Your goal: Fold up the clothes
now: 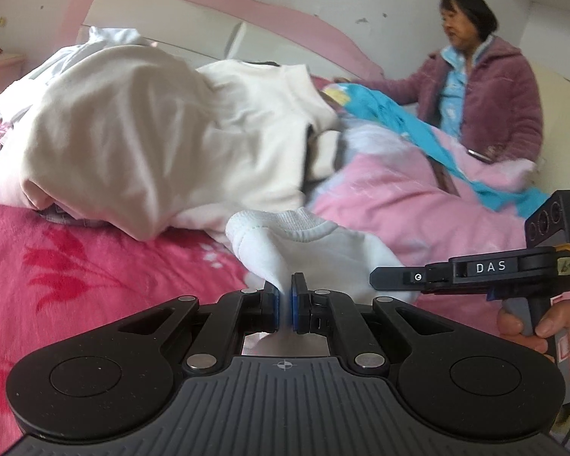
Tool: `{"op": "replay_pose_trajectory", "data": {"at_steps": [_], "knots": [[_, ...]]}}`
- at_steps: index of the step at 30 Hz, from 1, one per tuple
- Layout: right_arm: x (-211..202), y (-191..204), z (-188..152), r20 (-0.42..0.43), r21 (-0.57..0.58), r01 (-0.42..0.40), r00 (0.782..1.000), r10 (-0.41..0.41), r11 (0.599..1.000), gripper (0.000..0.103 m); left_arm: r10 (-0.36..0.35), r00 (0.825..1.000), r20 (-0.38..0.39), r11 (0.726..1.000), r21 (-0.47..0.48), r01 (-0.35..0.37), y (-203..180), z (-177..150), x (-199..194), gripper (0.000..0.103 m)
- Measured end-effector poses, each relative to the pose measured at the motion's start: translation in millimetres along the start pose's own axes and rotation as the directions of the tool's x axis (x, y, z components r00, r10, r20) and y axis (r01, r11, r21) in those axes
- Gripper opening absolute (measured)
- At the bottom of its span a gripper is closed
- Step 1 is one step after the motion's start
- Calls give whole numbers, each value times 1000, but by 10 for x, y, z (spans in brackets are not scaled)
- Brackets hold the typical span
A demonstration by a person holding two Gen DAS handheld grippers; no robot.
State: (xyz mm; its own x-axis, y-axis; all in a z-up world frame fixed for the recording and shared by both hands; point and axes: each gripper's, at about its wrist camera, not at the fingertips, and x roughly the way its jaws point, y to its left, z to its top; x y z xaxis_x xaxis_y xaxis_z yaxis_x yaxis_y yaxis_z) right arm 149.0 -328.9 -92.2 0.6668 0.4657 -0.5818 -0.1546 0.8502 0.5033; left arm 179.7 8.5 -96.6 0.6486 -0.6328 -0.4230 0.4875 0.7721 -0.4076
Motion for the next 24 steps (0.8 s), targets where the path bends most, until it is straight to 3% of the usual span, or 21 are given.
{"op": "replay_pose_trajectory", "data": {"at_steps": [14, 24], "knots": [[-763, 48, -798, 34, 177, -41, 999, 35, 983, 12, -95, 992, -77, 995, -19, 94, -319, -418, -560, 4], [-909, 9, -1342, -36, 253, 0, 999, 9, 967, 12, -124, 978, -167, 992, 9, 128, -498, -822, -777, 3]]}}
